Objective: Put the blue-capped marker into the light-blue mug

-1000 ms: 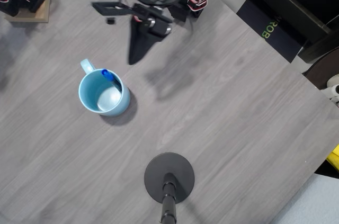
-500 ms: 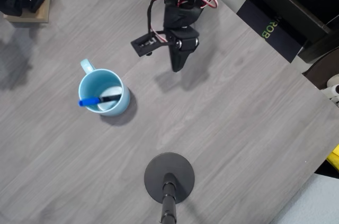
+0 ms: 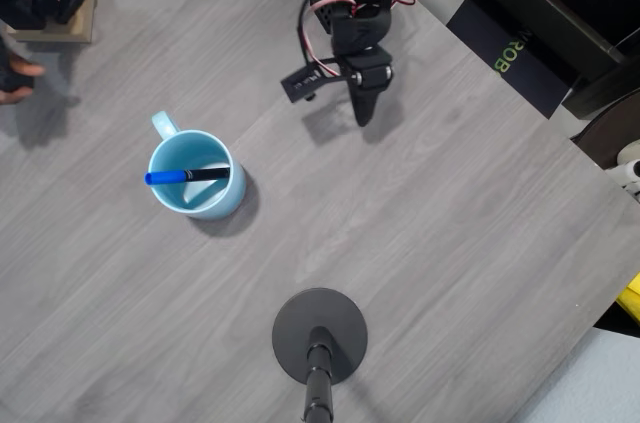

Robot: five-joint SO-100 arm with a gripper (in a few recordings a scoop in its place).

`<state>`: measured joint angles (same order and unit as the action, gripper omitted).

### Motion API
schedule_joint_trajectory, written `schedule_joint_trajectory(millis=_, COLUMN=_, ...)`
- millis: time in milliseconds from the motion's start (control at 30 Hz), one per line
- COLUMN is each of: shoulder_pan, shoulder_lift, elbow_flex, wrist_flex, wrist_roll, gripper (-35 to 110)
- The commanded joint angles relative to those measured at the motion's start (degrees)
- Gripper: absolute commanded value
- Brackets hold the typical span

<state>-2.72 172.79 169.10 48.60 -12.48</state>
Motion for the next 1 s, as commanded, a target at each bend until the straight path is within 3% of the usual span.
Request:
schedule_joint_trajectory(millis=0, shoulder_pan=-2.1, shoulder_lift=7.0, elbow_flex=3.7, wrist_flex=0.5, wrist_roll=1.1, gripper=0)
schedule_joint_trajectory(millis=100, shoulder_pan=-3.1, shoulder_lift=18.2, elbow_flex=8.2, wrist_flex=4.7, wrist_roll=1.3, gripper=0)
schedule_joint_trajectory(millis=667, shoulder_pan=-0.2, shoulder_lift=18.5, elbow_flex=8.3, wrist_flex=20.2, wrist_roll=4.5, gripper=0)
schedule_joint_trajectory(millis=967, shoulder_pan=3.0, shoulder_lift=18.5, elbow_flex=8.3, wrist_flex=22.1, wrist_roll=7.0, gripper=0)
